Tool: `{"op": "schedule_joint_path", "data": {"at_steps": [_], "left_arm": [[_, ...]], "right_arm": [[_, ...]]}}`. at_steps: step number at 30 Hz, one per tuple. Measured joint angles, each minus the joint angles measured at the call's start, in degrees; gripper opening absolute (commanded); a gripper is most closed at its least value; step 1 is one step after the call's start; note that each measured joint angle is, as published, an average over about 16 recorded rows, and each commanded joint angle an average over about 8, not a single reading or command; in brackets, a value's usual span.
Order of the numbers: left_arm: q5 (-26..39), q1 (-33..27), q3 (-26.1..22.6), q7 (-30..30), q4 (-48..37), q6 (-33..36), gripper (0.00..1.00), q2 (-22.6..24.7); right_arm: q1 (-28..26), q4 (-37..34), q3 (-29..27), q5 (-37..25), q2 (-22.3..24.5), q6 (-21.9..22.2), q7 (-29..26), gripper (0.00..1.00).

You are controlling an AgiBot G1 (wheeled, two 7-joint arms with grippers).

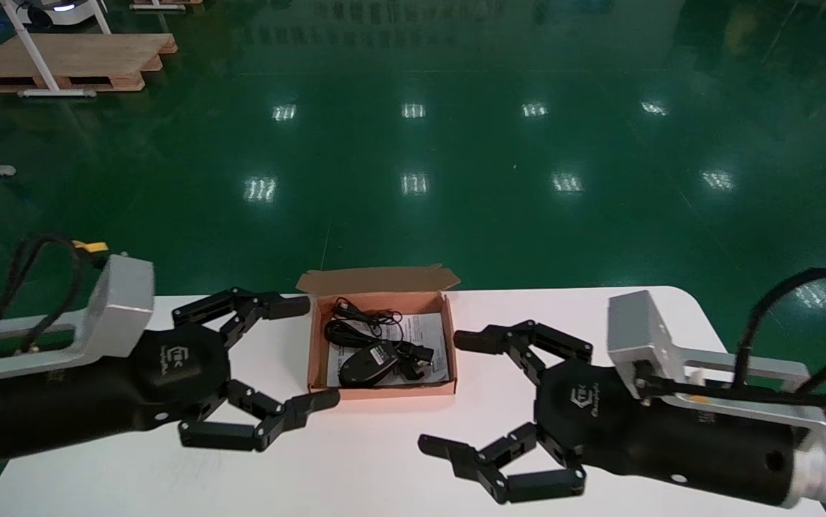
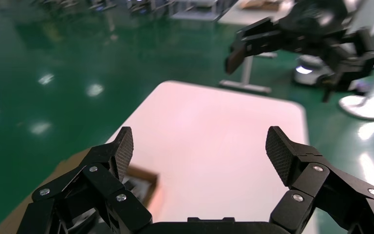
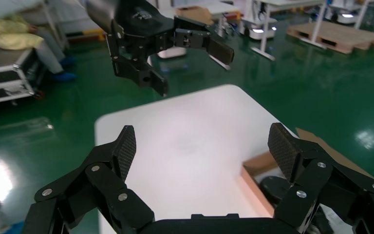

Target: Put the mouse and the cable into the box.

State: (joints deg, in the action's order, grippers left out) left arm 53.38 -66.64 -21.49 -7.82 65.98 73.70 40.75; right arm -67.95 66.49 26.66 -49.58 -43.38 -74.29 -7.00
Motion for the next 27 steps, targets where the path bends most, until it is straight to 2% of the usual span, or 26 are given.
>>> {"op": "schedule_joint_path", "data": {"at_steps": [13,18,27], "left_arm": [[-11.1,4.9,5.3,-2.7,7.3,11.5,1.00,-5.5],[-12.7,5.6,6.0,-3.1,8.4,13.2,1.00,-6.3],[-12.8,5.6,6.1,-3.1,8.4,13.2,1.00,-6.3]], "right_arm": [[6.1,6.8,-10.2,7.4,8.0,-10.9,-3.5,1.00],[7.0,7.8,-11.7,8.5,9.2,-12.5,-4.0,1.00],[7.1,7.8,-11.7,8.6,9.2,-12.6,-4.0,1.00]]}}
